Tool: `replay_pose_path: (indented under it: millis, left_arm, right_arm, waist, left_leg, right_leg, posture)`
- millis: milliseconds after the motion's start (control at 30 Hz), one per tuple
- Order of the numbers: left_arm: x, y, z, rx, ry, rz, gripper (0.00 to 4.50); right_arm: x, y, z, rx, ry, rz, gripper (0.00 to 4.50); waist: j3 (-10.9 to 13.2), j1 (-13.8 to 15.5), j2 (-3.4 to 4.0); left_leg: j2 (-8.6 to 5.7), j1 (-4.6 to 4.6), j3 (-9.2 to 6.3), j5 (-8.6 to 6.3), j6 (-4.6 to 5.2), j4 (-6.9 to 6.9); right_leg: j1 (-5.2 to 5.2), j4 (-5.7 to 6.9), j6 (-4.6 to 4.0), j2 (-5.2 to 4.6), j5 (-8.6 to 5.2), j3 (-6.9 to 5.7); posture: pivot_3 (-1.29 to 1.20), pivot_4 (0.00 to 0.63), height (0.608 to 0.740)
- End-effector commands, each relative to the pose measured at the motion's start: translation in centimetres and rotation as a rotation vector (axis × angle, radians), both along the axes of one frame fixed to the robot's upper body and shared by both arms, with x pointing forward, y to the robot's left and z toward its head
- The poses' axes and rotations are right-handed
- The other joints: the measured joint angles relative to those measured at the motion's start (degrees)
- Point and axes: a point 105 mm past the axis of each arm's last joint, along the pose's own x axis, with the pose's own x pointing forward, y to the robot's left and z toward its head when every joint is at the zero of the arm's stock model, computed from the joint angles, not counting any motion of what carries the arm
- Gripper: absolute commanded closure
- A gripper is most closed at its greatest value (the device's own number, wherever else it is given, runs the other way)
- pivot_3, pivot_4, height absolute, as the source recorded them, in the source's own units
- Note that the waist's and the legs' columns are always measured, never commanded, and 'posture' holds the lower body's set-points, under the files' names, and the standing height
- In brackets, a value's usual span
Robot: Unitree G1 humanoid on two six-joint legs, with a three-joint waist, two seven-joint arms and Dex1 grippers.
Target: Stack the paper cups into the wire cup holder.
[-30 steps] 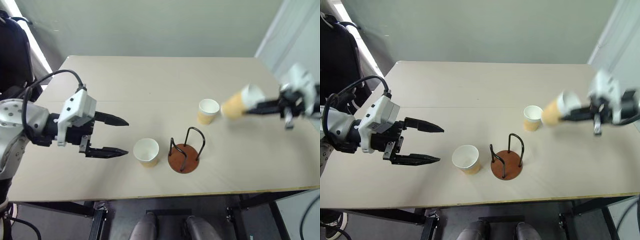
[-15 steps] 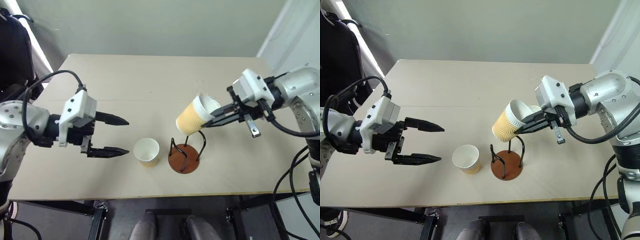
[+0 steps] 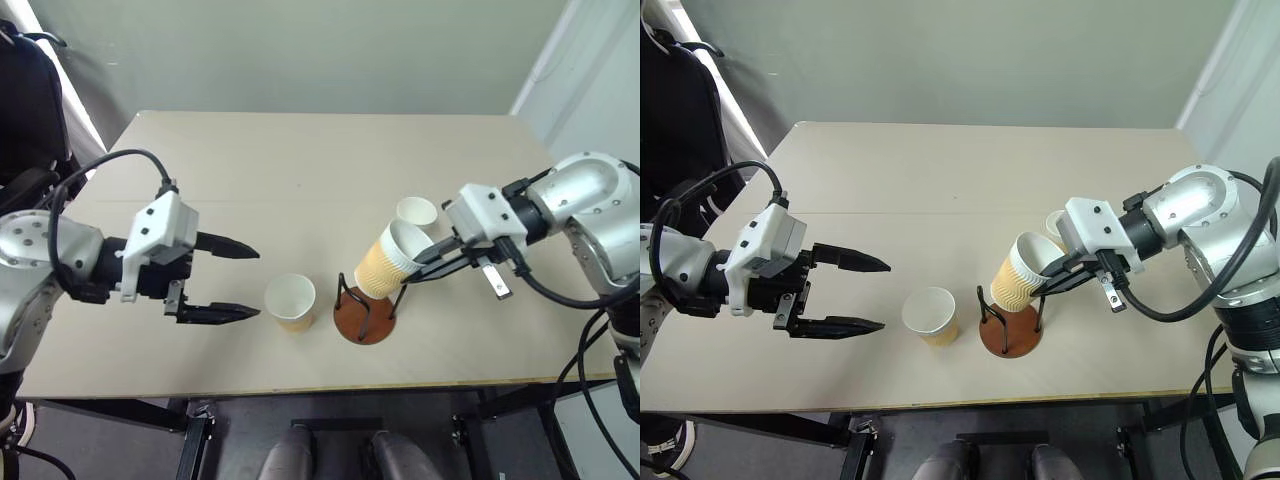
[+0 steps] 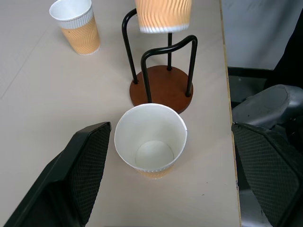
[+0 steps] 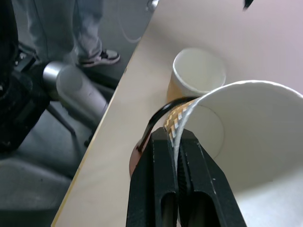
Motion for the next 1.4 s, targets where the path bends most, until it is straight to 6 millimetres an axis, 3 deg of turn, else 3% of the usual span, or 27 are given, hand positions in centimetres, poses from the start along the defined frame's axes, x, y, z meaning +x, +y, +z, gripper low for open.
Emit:
replay_pose_path:
  millis: [33, 300, 433, 600, 733, 1033, 1233, 1333, 1400]
  left_arm:
    - [-0.4, -0.1, 1.3, 0.002, -0.057, -0.004, 0.12]
    - [-0.3, -0.1, 1.2, 0.001, -0.059, 0.001, 0.12]
    - [-0.2, 0.0, 1.2, 0.002, -0.059, 0.003, 0.12]
    - [-0.1, 0.0, 1.0, 0.004, -0.057, 0.004, 0.12]
    - [-0.3, 0.0, 1.1, 0.006, -0.059, 0.005, 0.12]
    - [-1.1, 0.0, 1.0, 0.013, -0.057, 0.042, 0.12]
    - [-1.2, 0.0, 1.1, 0.018, -0.061, 0.066, 0.12]
    - [-1.2, 0.1, 1.1, 0.022, -0.06, 0.077, 0.12]
    - [-1.3, 0.1, 1.1, 0.023, -0.061, 0.079, 0.12]
  right_arm:
    - [0.1, 0.0, 0.4, -0.01, -0.039, 0.003, 4.1]
    - [0.6, 0.2, 0.4, -0.012, -0.048, -0.015, 1.47]
    - [3.3, -0.6, 2.4, 0.068, -0.092, -0.131, 0.03]
    - [9.5, -3.3, 3.0, 0.099, -0.155, -0.389, 0.03]
    - [12.6, -4.9, 0.9, 0.0, -0.206, -0.481, 0.03]
    - [14.5, -5.7, -3.3, -0.177, -0.183, -0.498, 0.03]
    - [15.1, -4.8, -4.5, -0.214, -0.203, -0.482, 0.03]
    - [15.2, -4.3, -4.8, -0.215, -0.206, -0.466, 0.58]
    - [15.1, -4.2, -5.0, -0.223, -0.204, -0.453, 1.32]
  waist:
    - [0.0, 0.0, 0.0]
    - [0.0, 0.0, 0.0]
    - [0.0, -0.06, 0.0]
    - [0.0, 0.01, -0.01]
    - [0.0, 0.11, 0.0]
    - [0.0, -0.09, 0.0]
    - [0.0, -0.11, 0.01]
    - [0.01, -0.11, 0.01]
    - [0.0, -0.1, 0.01]
  left_leg:
    - [0.0, -0.01, 0.0, 0.0, 0.0, -0.01]
    - [0.01, -0.02, 0.01, 0.0, -0.01, -0.05]
    - [0.01, -0.02, 0.01, 0.01, -0.02, -0.04]
    - [0.02, -0.02, -0.01, 0.02, -0.03, -0.05]
    - [0.03, -0.07, -0.01, -0.02, -0.06, -0.13]
    - [0.12, -0.05, 0.05, 0.09, -0.27, -0.77]
    - [0.15, -0.02, 0.04, 0.17, -0.37, -0.81]
    - [0.15, -0.02, 0.04, 0.2, -0.4, -0.79]
    - [0.15, -0.02, 0.05, 0.21, -0.41, -0.8]
  right_leg:
    - [-0.01, 0.0, 0.0, 0.0, 0.0, 0.0]
    - [-0.04, 0.0, -0.01, 0.01, 0.0, 0.0]
    - [-0.05, 0.0, -0.02, 0.01, 0.02, 0.0]
    - [-0.14, 0.04, -0.08, 0.01, 0.05, 0.0]
    - [-0.23, 0.04, -0.11, 0.01, 0.06, -0.01]
    - [-0.44, 0.0, -0.21, 0.01, 0.11, -0.06]
    - [-0.44, 0.0, -0.33, 0.01, 0.16, -0.11]
    - [-0.43, 0.0, -0.39, 0.01, 0.19, -0.11]
    - [-0.43, 0.0, -0.42, 0.01, 0.21, -0.11]
  posture:
    - [0.0, 0.15, 0.74]
    - [0.0, 0.15, 0.74]
    - [0.0, 0.15, 0.74]
    - [0.0, 0.15, 0.74]
    - [0.0, 0.15, 0.74]
    - [0.0, 0.15, 0.74]
    - [0.0, 0.15, 0.74]
    - [0.0, 0.15, 0.74]
    - [0.0, 0.15, 0.74]
